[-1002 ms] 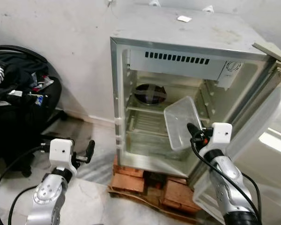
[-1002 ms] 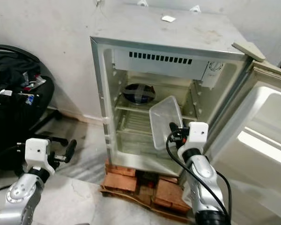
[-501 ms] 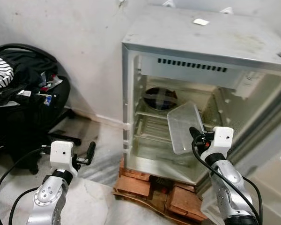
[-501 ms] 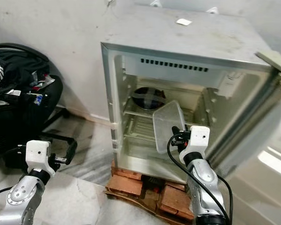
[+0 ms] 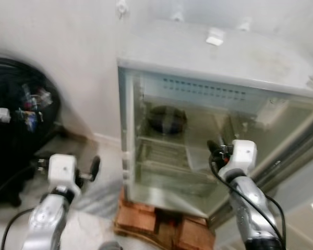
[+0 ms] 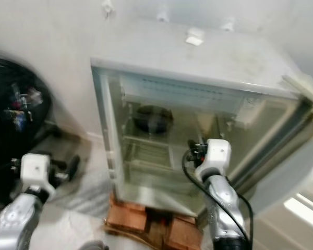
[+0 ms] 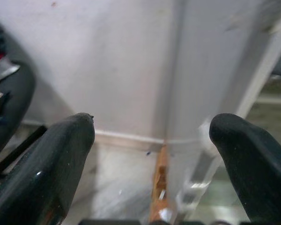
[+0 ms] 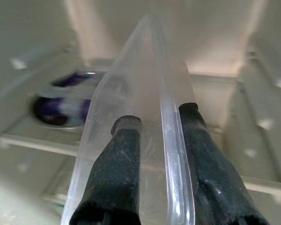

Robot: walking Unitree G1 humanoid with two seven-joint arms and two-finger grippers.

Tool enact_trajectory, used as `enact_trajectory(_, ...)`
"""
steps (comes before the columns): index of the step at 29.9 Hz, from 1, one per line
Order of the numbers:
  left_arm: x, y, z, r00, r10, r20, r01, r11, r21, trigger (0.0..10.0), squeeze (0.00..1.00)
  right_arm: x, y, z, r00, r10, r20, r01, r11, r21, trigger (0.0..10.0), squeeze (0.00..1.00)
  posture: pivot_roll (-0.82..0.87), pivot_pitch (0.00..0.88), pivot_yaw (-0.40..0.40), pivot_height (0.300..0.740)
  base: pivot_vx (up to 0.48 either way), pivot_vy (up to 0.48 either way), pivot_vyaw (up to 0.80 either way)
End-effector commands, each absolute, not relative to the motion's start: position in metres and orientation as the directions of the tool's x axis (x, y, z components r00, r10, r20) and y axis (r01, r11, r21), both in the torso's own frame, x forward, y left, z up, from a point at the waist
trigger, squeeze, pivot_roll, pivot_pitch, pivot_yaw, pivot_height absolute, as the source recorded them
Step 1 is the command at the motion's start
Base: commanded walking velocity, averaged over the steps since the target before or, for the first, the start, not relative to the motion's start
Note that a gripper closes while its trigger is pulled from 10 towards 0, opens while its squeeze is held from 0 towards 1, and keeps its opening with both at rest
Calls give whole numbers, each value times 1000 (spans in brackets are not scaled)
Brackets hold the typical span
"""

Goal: Restocking fridge

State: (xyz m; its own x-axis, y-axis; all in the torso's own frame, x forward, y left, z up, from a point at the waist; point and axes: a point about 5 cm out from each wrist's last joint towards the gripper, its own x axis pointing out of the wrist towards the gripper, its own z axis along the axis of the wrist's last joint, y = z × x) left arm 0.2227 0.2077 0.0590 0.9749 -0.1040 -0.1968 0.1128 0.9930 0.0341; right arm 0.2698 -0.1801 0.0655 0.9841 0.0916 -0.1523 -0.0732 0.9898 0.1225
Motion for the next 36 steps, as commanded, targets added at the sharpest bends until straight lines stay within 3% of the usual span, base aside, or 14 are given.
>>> enact_trajectory(1,222,201,59,972,-122,-199,130,991,30,10000,0,267,-191,63,984,61,-168,-41,992,123,10000,0,69,20,-64,740,0,0,0)
enact_trajectory(9,214,212,63,977,-66,-203,81,994,68,10000,0,285,-192,64,981,-31,-192,64,984,166,10000,0,92,55,-56,740,0,0,0)
enact_trajectory(22,195,215,71,974,-67,-215,97,986,133,10000,0,347,-160,76,961,-101,-258,163,959,231,10000,0,169,127,-67,740,0,0,0)
enact_trajectory(34,181,209,81,979,-5,-205,36,988,148,10000,0,379,-170,112,958,-207,-200,248,946,209,10000,0,244,216,-85,740,0,0,0)
enact_trajectory(35,179,208,82,979,-5,-205,36,988,150,10000,0,380,-169,114,959,-206,-196,248,944,219,10000,141,245,217,-85,740,0,0,0)
enact_trajectory(36,178,207,83,979,-4,-205,36,988,150,10000,0,382,-169,117,960,-207,-191,247,943,225,10000,694,249,219,-87,740,0,0,0)
